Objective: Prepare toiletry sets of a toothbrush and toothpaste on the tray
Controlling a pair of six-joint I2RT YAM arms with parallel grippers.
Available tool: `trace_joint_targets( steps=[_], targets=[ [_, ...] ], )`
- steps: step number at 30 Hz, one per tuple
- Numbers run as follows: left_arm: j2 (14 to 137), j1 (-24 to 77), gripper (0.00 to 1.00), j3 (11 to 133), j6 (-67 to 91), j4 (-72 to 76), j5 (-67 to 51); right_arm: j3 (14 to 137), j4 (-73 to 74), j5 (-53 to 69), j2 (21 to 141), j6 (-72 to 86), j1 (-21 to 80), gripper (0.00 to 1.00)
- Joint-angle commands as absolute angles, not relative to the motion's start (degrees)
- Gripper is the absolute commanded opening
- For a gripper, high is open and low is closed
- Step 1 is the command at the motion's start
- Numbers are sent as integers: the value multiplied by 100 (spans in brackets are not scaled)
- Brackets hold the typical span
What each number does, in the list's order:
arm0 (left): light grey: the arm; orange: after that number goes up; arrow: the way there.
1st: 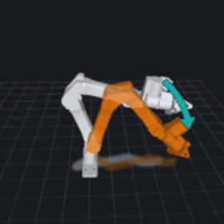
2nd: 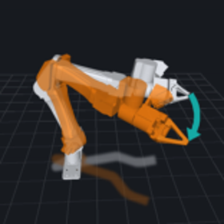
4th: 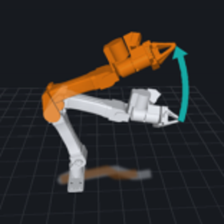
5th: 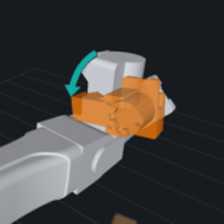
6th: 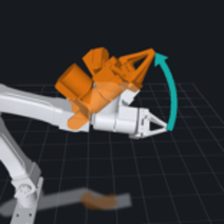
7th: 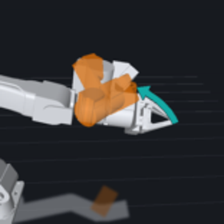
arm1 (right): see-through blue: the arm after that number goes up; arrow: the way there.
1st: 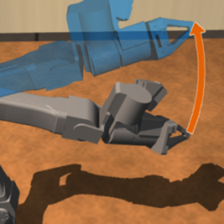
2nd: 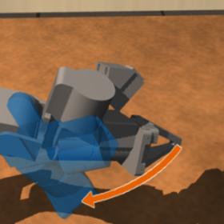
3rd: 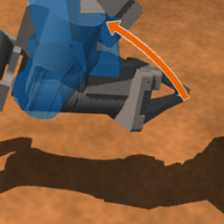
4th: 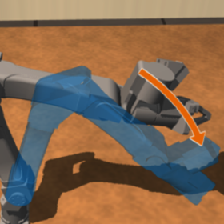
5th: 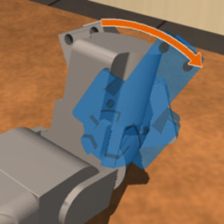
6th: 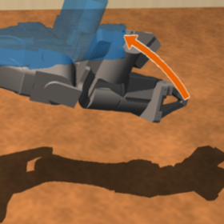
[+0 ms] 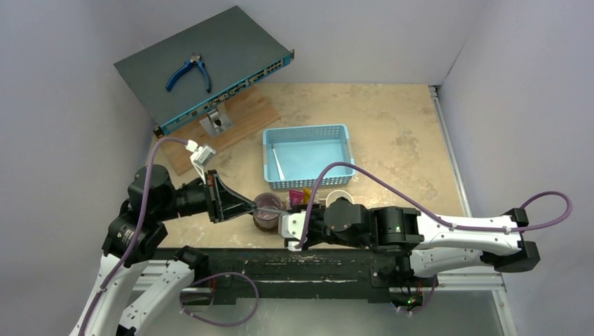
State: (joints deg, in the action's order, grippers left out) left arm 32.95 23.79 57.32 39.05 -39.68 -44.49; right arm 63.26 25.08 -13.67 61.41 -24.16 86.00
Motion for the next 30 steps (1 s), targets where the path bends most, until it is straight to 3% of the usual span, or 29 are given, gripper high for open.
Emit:
trace_joint_targets(
  steps=[1, 16, 26, 30],
  targets=[
    [3280, 2373, 0, 6048, 4004, -3262, -4154, 6221, 2227, -1121, 5972, -2165, 8699, 49],
    [3356, 2373, 0, 6183, 3406, -3733, -4142, 6045, 1753, -2145, 4677, -1938, 8701, 61],
    [3534, 2394, 0, 6594, 2982, -4561, -3633, 6425, 1698, -4147, 4991, -909, 8656, 68],
    [3581, 2668, 0, 6653, 2945, -4739, -3172, 6729, 1967, -4466, 5283, -368, 8086, 67]
  ],
)
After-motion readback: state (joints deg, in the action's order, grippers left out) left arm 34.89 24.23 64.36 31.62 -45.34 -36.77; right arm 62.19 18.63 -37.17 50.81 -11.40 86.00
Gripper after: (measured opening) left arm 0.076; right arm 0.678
